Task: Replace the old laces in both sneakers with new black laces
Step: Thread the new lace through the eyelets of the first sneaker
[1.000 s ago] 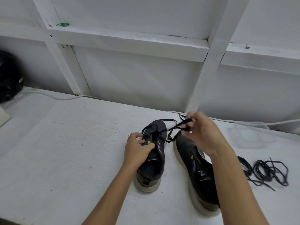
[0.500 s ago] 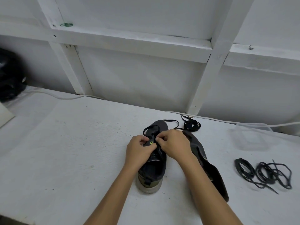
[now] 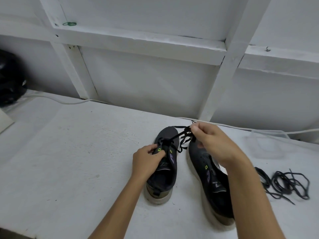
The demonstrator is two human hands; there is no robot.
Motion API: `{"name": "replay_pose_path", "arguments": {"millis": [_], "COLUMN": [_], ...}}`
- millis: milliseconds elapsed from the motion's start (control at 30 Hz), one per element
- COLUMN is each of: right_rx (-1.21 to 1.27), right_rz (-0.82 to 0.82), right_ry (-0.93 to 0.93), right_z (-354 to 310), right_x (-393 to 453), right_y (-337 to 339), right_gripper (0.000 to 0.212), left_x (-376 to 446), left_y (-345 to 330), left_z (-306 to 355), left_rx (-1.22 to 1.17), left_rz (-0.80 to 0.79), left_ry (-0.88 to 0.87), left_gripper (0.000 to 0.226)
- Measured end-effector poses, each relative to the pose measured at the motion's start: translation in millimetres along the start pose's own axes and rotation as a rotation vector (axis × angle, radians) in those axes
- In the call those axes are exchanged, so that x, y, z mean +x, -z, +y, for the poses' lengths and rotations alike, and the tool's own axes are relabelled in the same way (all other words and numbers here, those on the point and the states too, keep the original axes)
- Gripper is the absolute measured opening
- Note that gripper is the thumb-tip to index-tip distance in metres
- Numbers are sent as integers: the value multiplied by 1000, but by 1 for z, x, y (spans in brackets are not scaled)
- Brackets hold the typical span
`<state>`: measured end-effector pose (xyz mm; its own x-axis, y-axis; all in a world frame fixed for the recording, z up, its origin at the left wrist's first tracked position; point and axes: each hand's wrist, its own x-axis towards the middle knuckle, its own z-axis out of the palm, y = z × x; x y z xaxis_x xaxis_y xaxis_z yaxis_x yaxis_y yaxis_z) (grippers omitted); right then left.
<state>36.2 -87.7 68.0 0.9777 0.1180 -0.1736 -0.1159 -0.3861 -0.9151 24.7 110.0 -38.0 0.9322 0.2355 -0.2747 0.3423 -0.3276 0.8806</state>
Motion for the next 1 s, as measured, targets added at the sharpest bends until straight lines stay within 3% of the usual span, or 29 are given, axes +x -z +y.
{"name": "replay_pose_path", "arguments": {"millis": [133,267,333,500,633,733,867,1000], "right_rx": [282,629,684,400,182,161,253,49], "right_rz": [-62,19,46,67,77,41,80,182], "right_ry": [22,35,29,-40,2,62,90,-25], "right_z": [11,14,14,8,1,-9,-12,18], "right_x": [-10,-10,-7,-5,2,9,20,29], "right_y": [16,18,12,5,4,-1,-8,-18], "right_gripper": [23,22,23,25,20,16,11,20], "left_x": [0,-2,-1,-1,6,19,29,36], "left_y": [0,-1,-2,-3,-9,-13,-13,-1], "left_z": [1,3,4,5,16,35,49,46], "left_rx": [-24,-11,13,100,287,310,297,-50], "left_rz": [2,-15,-19,0,-69,-138,-126,31], "left_ry": [11,-1,-11,-68,-332,-437,-361,-101], "left_gripper": [42,37,37,40,48,22,12,19]}}
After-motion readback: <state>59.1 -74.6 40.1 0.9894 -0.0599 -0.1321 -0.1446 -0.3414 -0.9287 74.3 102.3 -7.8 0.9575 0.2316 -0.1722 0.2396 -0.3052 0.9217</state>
